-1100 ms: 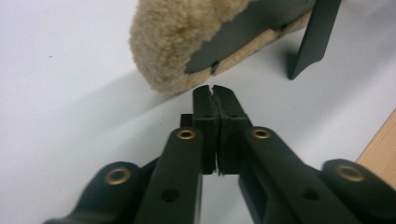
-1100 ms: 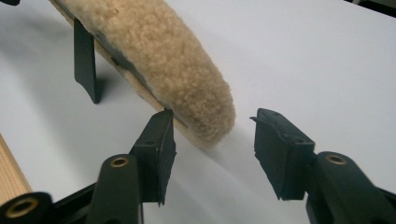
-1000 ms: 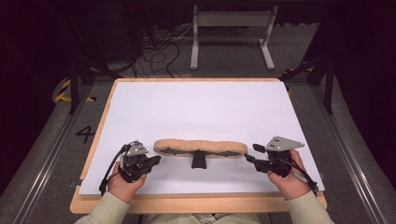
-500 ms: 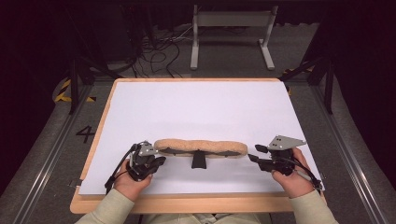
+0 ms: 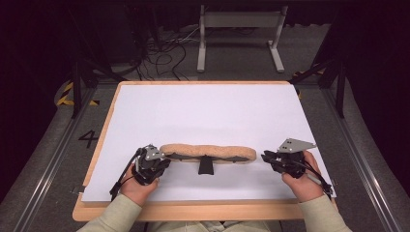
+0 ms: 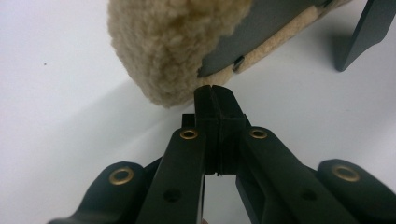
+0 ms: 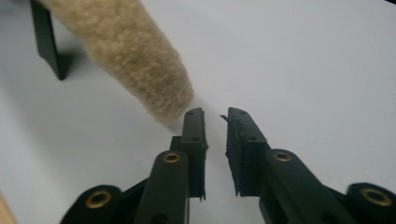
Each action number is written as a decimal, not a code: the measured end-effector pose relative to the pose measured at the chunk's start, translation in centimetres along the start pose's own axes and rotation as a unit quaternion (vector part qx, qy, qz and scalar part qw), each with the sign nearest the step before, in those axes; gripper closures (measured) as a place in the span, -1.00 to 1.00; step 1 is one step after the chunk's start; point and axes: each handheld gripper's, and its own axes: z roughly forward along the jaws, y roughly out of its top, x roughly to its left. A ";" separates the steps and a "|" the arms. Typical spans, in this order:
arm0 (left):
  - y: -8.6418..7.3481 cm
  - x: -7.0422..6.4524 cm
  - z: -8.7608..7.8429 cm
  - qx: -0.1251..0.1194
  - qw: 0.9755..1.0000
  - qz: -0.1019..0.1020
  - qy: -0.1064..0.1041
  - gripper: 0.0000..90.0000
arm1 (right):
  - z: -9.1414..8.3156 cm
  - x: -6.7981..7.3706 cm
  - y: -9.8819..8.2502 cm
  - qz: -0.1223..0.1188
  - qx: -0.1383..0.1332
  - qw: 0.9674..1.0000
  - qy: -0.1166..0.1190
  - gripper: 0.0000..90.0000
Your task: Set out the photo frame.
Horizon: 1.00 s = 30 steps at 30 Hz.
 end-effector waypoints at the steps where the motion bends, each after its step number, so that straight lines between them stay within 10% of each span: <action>1: 0.0 -0.1 0.1 -0.001 1.000 0.001 0.001 1.00 | 0.0 0.0 0.0 0.000 0.000 1.000 0.000 0.85; 30: 0.8 0.9 1.2 -0.017 1.000 -0.021 0.007 1.00 | 2.1 0.9 0.9 -0.026 -0.003 0.999 0.044 1.00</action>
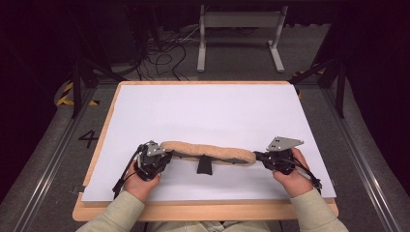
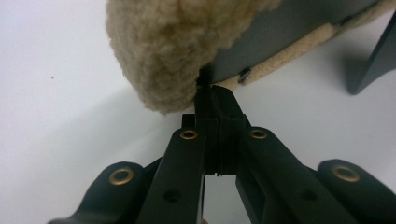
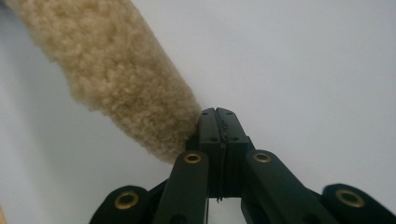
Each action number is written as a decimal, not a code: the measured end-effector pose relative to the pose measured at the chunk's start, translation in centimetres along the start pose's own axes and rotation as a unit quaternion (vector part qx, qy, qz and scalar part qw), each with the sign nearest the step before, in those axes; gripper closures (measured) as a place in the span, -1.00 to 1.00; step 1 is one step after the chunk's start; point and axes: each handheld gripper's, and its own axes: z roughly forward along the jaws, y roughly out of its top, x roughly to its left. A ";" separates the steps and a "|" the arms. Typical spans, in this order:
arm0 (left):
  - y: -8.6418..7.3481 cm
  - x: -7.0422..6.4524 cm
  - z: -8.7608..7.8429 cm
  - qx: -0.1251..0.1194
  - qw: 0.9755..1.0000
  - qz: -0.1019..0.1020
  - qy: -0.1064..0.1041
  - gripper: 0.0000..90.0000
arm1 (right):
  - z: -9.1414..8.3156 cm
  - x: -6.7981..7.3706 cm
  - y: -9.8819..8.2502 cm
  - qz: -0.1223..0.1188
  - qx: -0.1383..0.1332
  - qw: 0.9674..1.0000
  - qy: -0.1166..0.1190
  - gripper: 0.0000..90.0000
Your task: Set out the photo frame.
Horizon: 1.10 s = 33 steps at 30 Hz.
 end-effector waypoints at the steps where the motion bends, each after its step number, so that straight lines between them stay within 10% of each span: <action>1: 0.1 0.2 0.1 0.000 1.000 0.000 -0.001 1.00 | 0.0 0.1 0.0 -0.002 0.001 1.000 0.002 1.00; 21: 2.5 2.3 2.8 -0.023 0.998 -0.060 0.002 1.00 | -0.3 2.3 0.2 -0.031 0.016 0.999 0.038 1.00; 33: 2.9 1.8 1.4 -0.042 0.998 -0.053 -0.013 1.00 | -0.4 3.5 0.2 -0.044 0.020 0.997 0.055 0.99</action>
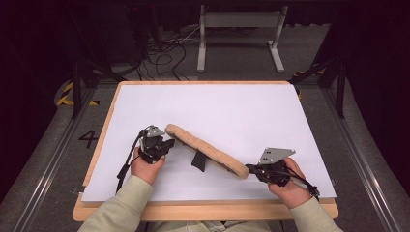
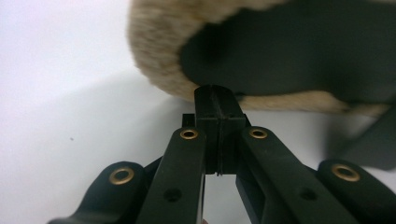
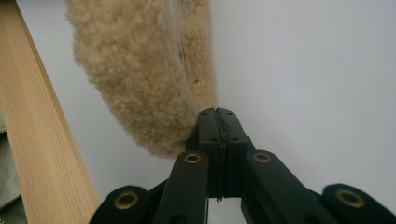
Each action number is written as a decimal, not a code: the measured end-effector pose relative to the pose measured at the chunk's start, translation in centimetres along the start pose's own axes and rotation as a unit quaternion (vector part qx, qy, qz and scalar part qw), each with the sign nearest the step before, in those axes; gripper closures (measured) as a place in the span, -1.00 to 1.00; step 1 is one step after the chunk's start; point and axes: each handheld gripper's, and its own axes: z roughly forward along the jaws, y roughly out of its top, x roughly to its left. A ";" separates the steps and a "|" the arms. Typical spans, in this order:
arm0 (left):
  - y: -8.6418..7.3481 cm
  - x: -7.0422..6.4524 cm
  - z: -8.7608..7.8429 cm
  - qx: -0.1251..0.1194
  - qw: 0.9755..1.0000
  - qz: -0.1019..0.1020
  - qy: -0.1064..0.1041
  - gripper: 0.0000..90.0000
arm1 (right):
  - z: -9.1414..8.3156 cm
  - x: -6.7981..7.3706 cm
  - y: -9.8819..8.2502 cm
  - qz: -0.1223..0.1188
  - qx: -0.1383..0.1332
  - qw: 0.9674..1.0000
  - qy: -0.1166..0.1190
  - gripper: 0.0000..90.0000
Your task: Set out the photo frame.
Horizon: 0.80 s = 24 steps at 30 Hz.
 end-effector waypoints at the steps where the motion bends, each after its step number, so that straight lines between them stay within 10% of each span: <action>1: -0.1 -0.3 -0.3 -0.001 1.000 0.003 -0.006 1.00 | 0.0 -0.1 0.0 0.002 0.000 1.000 0.000 0.98; 15: -1.4 -9.3 -2.0 -0.003 0.989 0.108 -0.096 1.00 | -0.3 -1.3 -0.2 0.029 -0.010 0.999 -0.034 0.88; 24: -1.9 -11.4 0.1 0.006 0.985 0.109 -0.132 1.00 | -0.7 -1.6 -0.5 0.050 -0.024 0.998 -0.044 0.87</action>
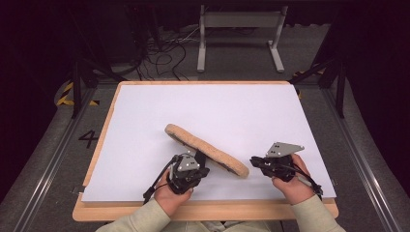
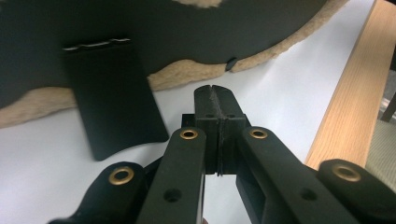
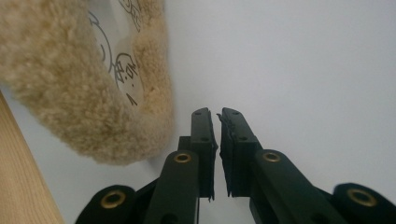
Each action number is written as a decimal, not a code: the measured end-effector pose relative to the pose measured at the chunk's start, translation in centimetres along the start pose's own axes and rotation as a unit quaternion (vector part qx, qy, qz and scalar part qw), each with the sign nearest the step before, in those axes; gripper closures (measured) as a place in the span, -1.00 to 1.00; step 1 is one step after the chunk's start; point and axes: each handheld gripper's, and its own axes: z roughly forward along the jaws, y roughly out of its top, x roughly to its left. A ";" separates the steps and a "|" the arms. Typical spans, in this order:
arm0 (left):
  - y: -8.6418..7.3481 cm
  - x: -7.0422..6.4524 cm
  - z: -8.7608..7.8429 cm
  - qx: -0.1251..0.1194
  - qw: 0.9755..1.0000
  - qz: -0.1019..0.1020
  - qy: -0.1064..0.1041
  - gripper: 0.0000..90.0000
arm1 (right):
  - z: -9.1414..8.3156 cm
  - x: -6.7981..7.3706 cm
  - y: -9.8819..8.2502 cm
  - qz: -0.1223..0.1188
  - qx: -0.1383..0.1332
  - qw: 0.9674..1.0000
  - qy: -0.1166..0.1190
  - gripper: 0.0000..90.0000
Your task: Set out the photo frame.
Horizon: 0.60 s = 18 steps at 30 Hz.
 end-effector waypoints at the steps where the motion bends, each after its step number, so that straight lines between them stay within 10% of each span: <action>1: 0.0 0.0 0.3 0.002 1.000 -0.002 0.001 1.00 | 0.0 0.0 0.0 0.000 -0.001 1.000 -0.001 0.87; 18: -0.4 1.0 2.8 0.026 0.998 -0.038 0.047 1.00 | 0.0 0.1 -0.1 0.004 0.000 1.000 -0.002 0.87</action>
